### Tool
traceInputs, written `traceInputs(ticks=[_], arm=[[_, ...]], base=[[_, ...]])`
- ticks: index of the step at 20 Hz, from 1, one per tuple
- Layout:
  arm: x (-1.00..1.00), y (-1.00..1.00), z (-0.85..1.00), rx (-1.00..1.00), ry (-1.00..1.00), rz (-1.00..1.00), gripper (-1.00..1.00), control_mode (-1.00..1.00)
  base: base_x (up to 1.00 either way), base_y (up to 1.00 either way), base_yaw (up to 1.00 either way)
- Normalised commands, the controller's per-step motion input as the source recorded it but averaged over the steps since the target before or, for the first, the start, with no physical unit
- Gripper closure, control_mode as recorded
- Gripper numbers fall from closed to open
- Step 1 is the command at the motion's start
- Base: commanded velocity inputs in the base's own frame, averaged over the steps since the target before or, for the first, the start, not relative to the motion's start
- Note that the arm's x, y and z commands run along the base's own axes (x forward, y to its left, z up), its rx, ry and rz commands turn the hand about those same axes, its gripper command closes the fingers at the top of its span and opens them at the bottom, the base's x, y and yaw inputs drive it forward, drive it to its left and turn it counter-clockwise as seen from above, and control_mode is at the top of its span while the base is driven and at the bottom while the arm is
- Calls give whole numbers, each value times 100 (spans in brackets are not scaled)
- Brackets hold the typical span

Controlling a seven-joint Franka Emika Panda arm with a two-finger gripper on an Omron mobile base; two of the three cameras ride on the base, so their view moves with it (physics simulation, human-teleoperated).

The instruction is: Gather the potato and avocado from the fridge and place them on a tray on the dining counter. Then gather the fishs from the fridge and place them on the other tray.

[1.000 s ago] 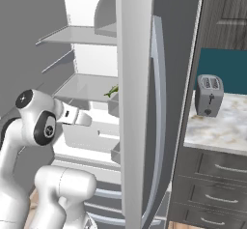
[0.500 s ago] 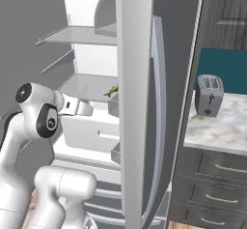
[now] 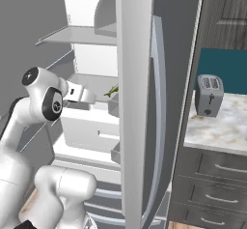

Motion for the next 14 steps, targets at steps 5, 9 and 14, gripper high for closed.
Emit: traceInputs(ticks=[5,9,14], arm=[[58,0,0,1,0,-1,-100,-100],[67,0,0,2,0,-2,-100,-100],[68,0,0,2,1,-2,-100,-100]], base=[[0,0,0],[0,0,0],[0,0,0]])
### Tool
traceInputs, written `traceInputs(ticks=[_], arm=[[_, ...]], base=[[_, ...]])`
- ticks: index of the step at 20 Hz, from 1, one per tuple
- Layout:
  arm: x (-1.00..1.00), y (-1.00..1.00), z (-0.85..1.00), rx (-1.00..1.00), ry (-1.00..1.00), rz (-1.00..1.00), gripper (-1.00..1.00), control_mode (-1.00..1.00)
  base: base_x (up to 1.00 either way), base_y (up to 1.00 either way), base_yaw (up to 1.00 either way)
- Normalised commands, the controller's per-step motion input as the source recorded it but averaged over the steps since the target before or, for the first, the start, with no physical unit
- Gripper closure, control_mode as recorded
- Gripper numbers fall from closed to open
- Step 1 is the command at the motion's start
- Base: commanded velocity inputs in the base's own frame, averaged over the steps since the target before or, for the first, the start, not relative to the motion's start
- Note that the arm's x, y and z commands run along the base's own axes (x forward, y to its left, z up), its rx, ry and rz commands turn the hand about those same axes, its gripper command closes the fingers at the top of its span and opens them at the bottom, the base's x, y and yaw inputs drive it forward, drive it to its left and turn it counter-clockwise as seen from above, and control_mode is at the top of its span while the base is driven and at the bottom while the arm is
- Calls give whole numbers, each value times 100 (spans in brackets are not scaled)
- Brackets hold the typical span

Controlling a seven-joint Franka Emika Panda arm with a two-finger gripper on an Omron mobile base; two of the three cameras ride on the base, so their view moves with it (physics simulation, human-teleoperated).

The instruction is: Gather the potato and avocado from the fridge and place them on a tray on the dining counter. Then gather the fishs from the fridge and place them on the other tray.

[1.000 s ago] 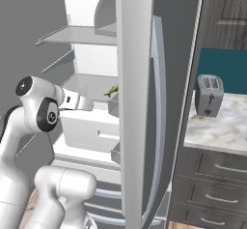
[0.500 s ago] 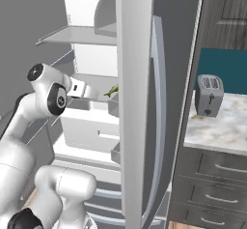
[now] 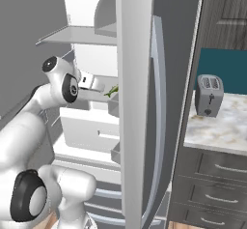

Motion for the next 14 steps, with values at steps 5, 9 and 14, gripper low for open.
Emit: traceInputs(ticks=[5,9,14], arm=[[66,-2,0,4,2,-2,-100,-100],[60,-6,-7,5,3,-2,-100,-100],[50,-16,-23,4,2,-2,-100,-100]], base=[[0,0,0],[0,0,0],[0,0,0]])
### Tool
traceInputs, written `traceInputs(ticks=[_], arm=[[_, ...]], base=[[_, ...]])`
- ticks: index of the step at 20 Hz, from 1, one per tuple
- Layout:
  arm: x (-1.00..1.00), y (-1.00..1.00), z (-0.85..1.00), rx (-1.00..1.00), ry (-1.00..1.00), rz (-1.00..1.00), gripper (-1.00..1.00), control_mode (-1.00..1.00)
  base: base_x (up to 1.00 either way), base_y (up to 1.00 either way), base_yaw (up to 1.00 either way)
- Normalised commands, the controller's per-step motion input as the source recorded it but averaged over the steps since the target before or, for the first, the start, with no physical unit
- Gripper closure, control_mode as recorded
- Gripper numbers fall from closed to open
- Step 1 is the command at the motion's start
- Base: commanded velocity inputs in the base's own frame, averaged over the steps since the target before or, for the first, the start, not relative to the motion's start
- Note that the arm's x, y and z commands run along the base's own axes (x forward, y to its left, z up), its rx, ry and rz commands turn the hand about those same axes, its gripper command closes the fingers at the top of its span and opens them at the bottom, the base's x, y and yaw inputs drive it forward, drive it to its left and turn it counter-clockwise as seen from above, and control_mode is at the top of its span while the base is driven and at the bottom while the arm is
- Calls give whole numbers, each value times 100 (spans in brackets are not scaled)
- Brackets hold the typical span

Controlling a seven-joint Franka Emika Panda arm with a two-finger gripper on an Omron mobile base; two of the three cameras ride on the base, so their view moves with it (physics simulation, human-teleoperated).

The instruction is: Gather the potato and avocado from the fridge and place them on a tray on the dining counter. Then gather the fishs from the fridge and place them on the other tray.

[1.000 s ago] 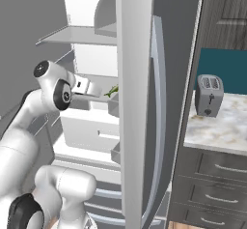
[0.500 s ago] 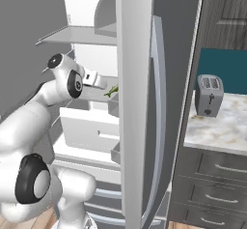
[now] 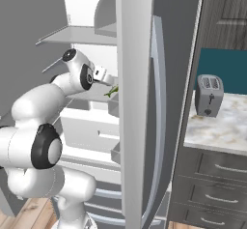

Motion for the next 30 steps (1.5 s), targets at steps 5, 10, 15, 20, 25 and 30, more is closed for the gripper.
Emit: traceInputs(ticks=[5,10,15,20,25,30], arm=[[38,-6,-35,0,0,-1,-100,-100],[38,-1,-33,0,0,-1,-100,-100],[46,-8,-30,1,0,-1,-100,-100],[49,-3,-21,1,0,-2,-100,-100],[50,0,-19,0,0,-3,-100,-100],[53,0,-24,2,2,-4,-100,-100]], base=[[0,0,0],[0,0,0],[0,0,0],[0,0,0],[0,0,0],[0,0,0]])
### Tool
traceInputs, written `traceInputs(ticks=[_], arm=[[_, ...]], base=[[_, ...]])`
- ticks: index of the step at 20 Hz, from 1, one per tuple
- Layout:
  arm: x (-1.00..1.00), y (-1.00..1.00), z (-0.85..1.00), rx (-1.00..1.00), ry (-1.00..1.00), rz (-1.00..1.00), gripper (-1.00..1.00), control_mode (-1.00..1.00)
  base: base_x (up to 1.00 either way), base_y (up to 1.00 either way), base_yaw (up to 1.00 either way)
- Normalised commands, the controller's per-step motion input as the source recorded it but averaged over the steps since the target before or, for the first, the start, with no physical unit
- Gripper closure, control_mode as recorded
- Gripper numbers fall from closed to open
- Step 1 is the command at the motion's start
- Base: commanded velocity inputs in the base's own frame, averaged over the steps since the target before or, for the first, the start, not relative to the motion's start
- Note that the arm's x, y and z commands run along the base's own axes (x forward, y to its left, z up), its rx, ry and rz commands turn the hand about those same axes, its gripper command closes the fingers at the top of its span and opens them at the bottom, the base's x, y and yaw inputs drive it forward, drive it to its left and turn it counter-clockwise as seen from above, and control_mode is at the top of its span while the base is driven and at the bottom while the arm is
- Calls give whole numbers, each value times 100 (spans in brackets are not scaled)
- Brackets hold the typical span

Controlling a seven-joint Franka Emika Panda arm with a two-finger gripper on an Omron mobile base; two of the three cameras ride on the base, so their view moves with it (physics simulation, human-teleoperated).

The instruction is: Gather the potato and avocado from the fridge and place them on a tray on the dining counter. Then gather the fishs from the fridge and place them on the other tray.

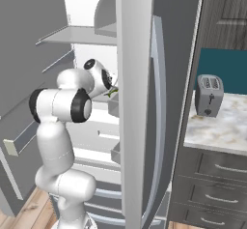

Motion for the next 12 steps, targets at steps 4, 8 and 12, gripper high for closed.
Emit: traceInputs(ticks=[4,8,12], arm=[[52,0,-31,2,4,-4,-100,-100],[52,0,-30,3,3,-4,-100,-100],[54,-2,-30,3,3,-3,-100,-100]], base=[[0,0,0],[0,0,0],[0,0,0]])
